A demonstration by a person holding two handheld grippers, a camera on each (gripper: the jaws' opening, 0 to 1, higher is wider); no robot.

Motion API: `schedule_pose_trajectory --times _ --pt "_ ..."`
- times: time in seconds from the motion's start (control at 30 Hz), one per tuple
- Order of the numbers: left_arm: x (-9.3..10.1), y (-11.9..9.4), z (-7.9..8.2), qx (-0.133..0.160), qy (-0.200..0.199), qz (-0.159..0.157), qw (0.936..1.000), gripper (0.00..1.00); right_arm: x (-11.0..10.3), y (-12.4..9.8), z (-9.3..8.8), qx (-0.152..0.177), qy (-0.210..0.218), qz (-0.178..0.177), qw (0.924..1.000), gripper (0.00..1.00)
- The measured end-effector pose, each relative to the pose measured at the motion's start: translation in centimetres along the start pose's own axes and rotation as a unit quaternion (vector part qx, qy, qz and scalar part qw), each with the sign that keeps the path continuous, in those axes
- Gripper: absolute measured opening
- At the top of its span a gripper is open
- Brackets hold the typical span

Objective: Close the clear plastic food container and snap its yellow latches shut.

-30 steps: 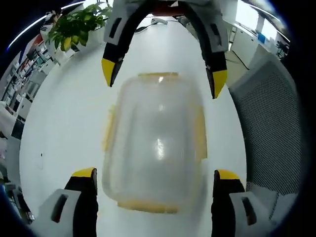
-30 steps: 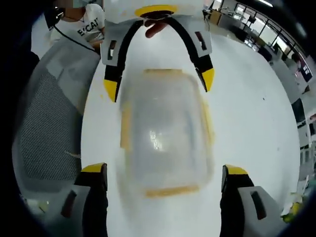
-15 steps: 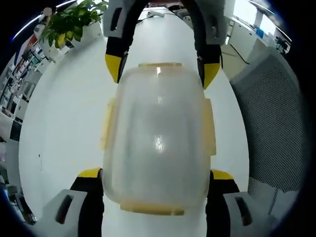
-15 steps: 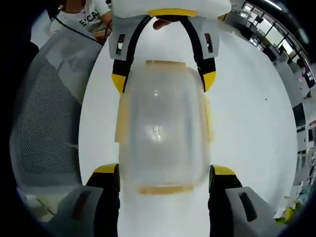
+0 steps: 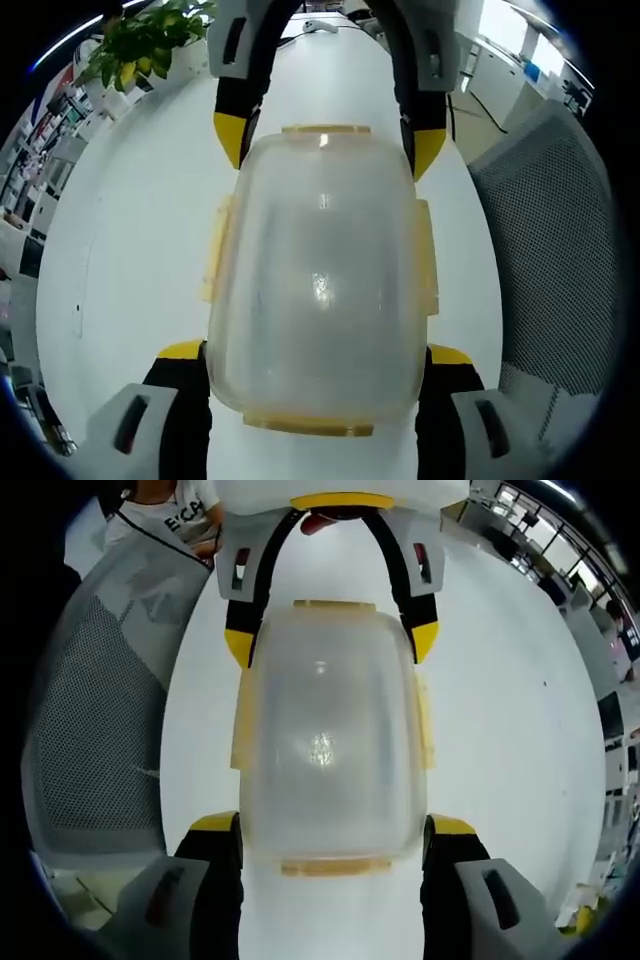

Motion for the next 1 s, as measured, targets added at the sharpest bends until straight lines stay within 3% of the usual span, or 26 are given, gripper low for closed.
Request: schedule_pose_trajectory --times 0.3,1.0 --pt "0.2 -0.2 -0.6 0.016 -0.018 0.002 0.9997 0.82 0.3 0.2 0.4 -0.005 -0.016 0.006 0.9998 0.7" --pt "-0.7 -1.0 -3.1 -0.005 -0.056 0.019 0.9983 0.83 2.0 1.5 3.1 -0.014 -0.058 0.019 0.998 0.71"
Point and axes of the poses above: the point that each gripper's makers call its tool centre point, and the gripper's own axes: y roughly forward along the fingers, x roughly to its right, z roughly out of its top, the point moved 6 cm from there along -y, roughly backward along the fingers, and after that the axes turned 10 degrees about -y, right-handed, at the moved point
